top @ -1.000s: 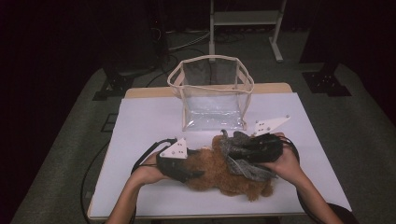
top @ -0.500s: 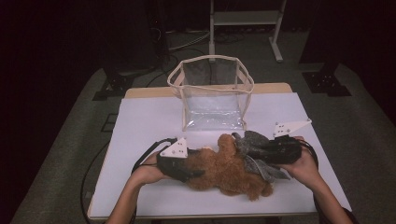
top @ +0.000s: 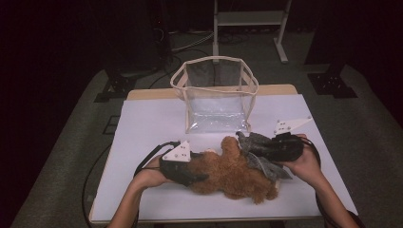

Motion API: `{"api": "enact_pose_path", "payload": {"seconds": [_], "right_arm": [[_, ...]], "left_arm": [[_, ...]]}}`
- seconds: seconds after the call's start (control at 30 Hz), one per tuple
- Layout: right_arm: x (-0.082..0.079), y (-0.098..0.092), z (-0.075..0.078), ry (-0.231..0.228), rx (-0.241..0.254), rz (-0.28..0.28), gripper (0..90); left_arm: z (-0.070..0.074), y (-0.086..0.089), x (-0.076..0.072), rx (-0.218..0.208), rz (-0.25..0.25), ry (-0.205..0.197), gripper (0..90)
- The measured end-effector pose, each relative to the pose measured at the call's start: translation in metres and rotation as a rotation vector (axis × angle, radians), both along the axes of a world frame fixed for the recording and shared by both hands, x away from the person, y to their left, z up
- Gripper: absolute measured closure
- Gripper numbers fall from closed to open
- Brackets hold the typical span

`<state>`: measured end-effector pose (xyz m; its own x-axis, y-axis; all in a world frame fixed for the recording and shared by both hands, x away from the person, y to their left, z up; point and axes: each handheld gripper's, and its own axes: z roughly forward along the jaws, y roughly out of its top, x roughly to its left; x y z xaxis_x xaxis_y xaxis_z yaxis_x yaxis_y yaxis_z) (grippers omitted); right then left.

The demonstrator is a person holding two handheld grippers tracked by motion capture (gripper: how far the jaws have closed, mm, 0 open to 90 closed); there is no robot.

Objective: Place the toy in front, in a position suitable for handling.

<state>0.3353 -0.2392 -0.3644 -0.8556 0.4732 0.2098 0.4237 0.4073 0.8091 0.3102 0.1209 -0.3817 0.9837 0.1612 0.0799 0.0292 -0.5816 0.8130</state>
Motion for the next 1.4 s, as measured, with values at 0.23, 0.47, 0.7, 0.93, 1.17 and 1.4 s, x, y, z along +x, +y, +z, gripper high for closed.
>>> {"api": "enact_pose_path", "payload": {"seconds": [0.23, 0.47, 0.7, 0.93, 1.17, 1.4], "right_arm": [[-0.009, -0.014, 0.015, -0.015, 0.035, -0.014, 72.8], [-0.023, 0.018, 0.051, -0.094, 0.076, 0.105, 72.8], [-0.014, 0.075, 0.045, -0.087, -0.002, 0.205, 72.5], [-0.001, 0.088, 0.007, -0.013, -0.112, 0.192, 73.4], [-0.002, 0.073, 0.0, 0.012, -0.078, 0.17, 74.1], [0.0, 0.068, -0.004, 0.024, -0.054, 0.154, 74.1]], "left_arm": [[0.0, -0.003, 0.001, -0.006, -0.002, 0.007, 34.8], [0.002, -0.006, 0.0, -0.004, 0.005, 0.008, 35.0], [0.002, -0.008, -0.003, -0.002, -0.006, 0.001, 35.6], [-0.001, -0.008, -0.003, 0.001, -0.007, 0.007, 35.6], [-0.001, -0.007, -0.002, -0.001, -0.002, 0.005, 33.9], [0.001, 0.007, 0.003, -0.003, 0.028, 0.018, 29.4]]}}
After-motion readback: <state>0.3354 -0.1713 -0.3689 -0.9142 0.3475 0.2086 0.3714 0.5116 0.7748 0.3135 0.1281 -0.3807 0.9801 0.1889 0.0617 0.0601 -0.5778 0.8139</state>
